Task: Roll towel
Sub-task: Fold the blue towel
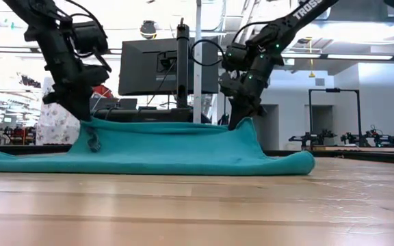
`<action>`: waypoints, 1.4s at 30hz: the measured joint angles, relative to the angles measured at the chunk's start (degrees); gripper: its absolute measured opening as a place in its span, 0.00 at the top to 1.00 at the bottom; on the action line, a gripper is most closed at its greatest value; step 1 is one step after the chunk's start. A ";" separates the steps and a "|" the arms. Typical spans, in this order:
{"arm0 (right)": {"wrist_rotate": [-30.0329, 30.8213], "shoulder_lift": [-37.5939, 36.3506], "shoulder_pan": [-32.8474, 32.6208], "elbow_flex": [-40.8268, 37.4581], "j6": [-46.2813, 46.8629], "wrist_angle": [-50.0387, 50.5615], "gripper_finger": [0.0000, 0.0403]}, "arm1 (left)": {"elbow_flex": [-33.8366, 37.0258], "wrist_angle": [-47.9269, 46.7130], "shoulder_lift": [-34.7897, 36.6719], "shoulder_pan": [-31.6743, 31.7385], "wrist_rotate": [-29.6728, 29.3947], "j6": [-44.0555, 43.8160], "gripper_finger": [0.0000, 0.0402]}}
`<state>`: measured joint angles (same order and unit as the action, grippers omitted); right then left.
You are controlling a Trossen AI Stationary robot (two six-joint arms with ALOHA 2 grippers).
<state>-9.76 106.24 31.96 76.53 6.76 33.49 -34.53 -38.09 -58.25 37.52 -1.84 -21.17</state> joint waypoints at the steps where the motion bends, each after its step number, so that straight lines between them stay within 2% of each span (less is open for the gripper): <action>1: -0.02 0.02 0.16 0.00 -0.25 -0.08 1.00 | 0.20 0.62 0.00 0.40 -0.01 0.22 1.00; 11: -1.29 4.57 0.14 -0.02 -0.83 -2.09 1.00 | 0.38 3.38 0.17 3.81 -2.26 0.91 1.00; 28: -2.42 4.61 4.43 0.02 -1.72 -5.04 1.00 | 0.38 8.72 -0.09 9.23 -4.92 3.62 1.00; 37: -2.36 4.61 4.98 0.02 -1.44 -5.58 1.00 | 0.34 9.37 -6.07 11.04 -3.17 6.39 1.00; 42: -2.30 4.63 5.39 0.02 -1.59 -5.30 1.00 | 0.34 10.85 -7.01 11.10 -3.13 7.00 1.00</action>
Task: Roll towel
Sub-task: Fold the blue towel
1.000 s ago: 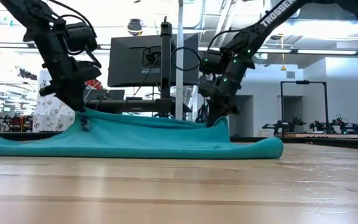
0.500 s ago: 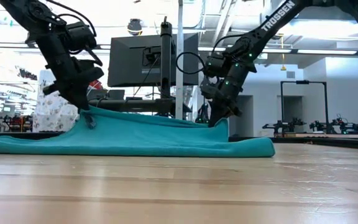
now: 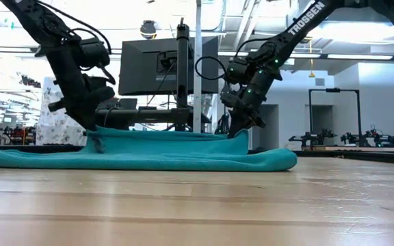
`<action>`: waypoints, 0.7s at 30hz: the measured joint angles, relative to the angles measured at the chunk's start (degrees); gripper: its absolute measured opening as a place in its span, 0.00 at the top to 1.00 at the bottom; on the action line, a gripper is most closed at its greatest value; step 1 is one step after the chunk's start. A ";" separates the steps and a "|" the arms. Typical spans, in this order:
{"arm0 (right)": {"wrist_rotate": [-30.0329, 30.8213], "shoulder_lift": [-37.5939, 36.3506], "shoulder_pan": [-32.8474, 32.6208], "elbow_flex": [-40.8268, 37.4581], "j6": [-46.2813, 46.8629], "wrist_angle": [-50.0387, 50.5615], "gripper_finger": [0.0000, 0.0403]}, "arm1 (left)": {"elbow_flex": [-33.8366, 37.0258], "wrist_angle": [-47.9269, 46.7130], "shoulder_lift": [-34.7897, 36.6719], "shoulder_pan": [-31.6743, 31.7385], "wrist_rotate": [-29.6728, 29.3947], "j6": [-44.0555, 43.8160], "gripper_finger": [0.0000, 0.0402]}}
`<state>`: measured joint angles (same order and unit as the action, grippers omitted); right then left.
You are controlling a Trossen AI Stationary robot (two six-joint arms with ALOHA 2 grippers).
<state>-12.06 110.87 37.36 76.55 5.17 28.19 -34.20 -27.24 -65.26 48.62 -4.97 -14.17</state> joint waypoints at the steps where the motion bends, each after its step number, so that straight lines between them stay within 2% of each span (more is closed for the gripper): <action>1: 0.02 0.00 0.07 0.00 -0.07 0.02 1.00 | 0.00 0.61 0.04 0.05 -0.08 0.02 1.00; 11: 0.14 0.02 0.71 -0.02 -0.53 0.04 0.97 | 0.00 1.38 0.00 0.07 -0.17 0.99 1.00; 15: 0.40 0.04 0.79 -0.02 -0.55 0.06 0.88 | 0.00 1.46 0.00 0.07 -0.64 3.72 0.95; 21: 0.60 0.04 2.92 -0.07 1.09 -0.16 0.70 | -0.19 2.44 0.00 0.59 -4.02 5.43 0.79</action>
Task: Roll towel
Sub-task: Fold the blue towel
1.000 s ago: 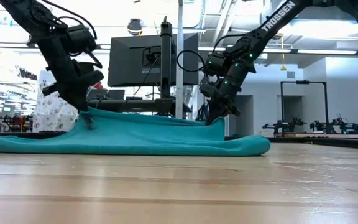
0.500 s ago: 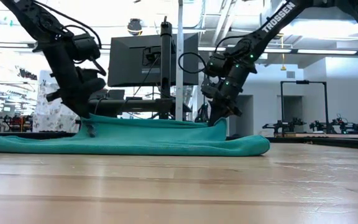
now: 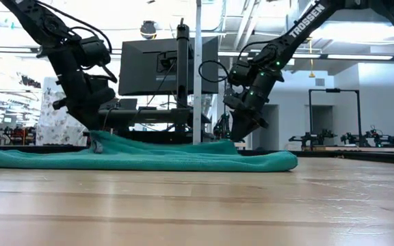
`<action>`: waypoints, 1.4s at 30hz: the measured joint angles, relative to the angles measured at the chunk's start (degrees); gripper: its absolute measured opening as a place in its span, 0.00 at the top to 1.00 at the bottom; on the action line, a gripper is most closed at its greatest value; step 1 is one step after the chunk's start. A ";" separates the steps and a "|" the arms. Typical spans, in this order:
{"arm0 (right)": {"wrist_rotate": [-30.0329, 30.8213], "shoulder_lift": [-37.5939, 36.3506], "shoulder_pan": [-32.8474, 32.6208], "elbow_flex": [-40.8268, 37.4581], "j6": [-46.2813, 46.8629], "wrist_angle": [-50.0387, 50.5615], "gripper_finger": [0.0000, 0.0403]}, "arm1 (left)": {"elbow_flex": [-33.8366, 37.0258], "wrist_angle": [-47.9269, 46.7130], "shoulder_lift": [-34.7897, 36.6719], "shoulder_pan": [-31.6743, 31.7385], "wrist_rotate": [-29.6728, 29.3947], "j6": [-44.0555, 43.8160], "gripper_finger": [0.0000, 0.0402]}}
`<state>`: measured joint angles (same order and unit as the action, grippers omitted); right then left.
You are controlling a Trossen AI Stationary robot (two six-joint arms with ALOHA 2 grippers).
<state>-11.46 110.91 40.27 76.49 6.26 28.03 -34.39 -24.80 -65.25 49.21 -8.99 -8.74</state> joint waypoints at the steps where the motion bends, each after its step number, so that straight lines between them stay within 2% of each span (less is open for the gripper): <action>1: -0.01 0.00 0.53 0.00 0.18 -0.01 0.67 | -0.42 -0.32 -0.02 0.19 -0.01 0.69 0.77; 6: -0.59 -1.79 2.86 0.00 1.19 0.41 0.53 | -3.98 -2.10 0.02 0.22 0.23 1.16 0.69; 8: -2.68 -3.28 3.09 0.00 0.25 0.12 0.50 | -5.67 -3.80 0.08 0.22 1.72 2.14 0.68; 12: -6.64 -4.24 0.68 0.07 -4.40 -1.02 0.48 | -5.51 -5.11 -0.09 0.20 9.55 2.70 0.68; 17: -6.75 -1.70 -3.48 0.04 -15.34 1.59 0.49 | -3.48 -5.03 -2.85 0.16 20.54 -0.93 0.69; 20: -4.76 -0.25 -5.46 -0.02 -20.35 2.12 0.50 | -3.50 -4.35 -5.34 -1.19 24.33 -2.33 0.69; 25: 2.50 1.58 -7.82 0.00 -26.09 0.67 0.51 | -3.50 -0.19 -9.54 -5.30 24.76 -3.09 0.69; 32: 2.67 1.95 -8.40 0.04 -27.78 0.04 0.51 | -3.50 2.32 -12.92 -9.00 24.76 -4.38 0.70; 38: 2.68 3.29 -10.04 0.12 -30.68 -1.02 0.51 | -3.50 3.09 -13.53 -9.29 24.25 -4.60 0.70; 42: 2.75 4.76 -11.37 0.07 -29.05 -2.40 0.51 | -3.51 4.30 -13.53 -9.36 24.17 -4.62 0.70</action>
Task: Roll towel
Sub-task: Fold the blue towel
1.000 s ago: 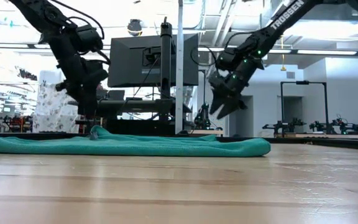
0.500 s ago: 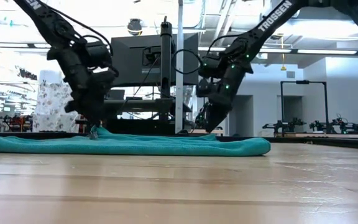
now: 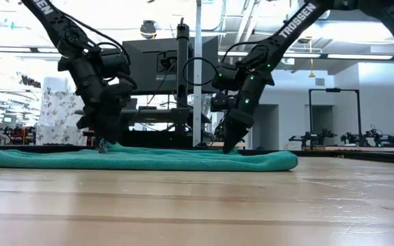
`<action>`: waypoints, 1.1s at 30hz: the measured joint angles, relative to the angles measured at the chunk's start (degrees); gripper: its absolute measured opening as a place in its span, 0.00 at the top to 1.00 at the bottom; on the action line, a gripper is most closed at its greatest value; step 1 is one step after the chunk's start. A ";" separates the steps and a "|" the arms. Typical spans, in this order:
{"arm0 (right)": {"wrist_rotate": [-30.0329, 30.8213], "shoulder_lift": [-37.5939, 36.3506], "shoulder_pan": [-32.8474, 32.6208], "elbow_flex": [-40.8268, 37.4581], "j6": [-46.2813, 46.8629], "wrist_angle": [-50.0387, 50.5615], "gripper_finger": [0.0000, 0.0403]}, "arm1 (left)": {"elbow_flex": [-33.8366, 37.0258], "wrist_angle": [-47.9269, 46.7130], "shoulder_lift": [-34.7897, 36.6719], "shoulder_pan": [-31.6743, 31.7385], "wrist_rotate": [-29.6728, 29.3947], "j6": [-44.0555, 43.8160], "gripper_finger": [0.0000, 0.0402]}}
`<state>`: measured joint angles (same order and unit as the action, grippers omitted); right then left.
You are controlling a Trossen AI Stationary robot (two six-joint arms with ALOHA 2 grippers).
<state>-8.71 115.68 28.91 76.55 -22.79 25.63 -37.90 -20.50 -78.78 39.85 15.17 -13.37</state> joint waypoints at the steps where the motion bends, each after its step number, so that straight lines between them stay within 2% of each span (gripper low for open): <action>1: 0.00 0.00 0.00 0.00 0.64 0.04 0.51 | -0.01 0.48 0.00 -0.16 -0.08 0.00 0.70; 10: 0.33 -0.35 0.82 3.18 2.77 -1.68 0.51 | -0.08 8.65 -0.83 -5.97 -0.25 -4.76 0.70; 16: 0.45 2.53 0.66 3.10 1.49 -0.29 0.51 | -0.06 8.63 -4.21 -9.12 -0.43 -5.55 0.70; 21: 4.11 2.89 0.86 3.10 1.71 -1.88 0.51 | -0.06 9.36 -5.61 -10.26 -0.45 -7.80 0.70; 29: 6.49 2.84 3.49 4.61 3.48 -1.96 0.54 | -0.06 9.49 -5.64 -11.04 -0.47 -8.04 0.70; 33: 11.06 2.77 6.03 7.65 4.72 -2.87 0.55 | -0.06 9.49 -5.64 -11.19 -0.47 -8.04 0.70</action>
<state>2.35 118.45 34.94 84.21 -18.07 22.76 -37.95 -11.00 -84.42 28.67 14.70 -21.41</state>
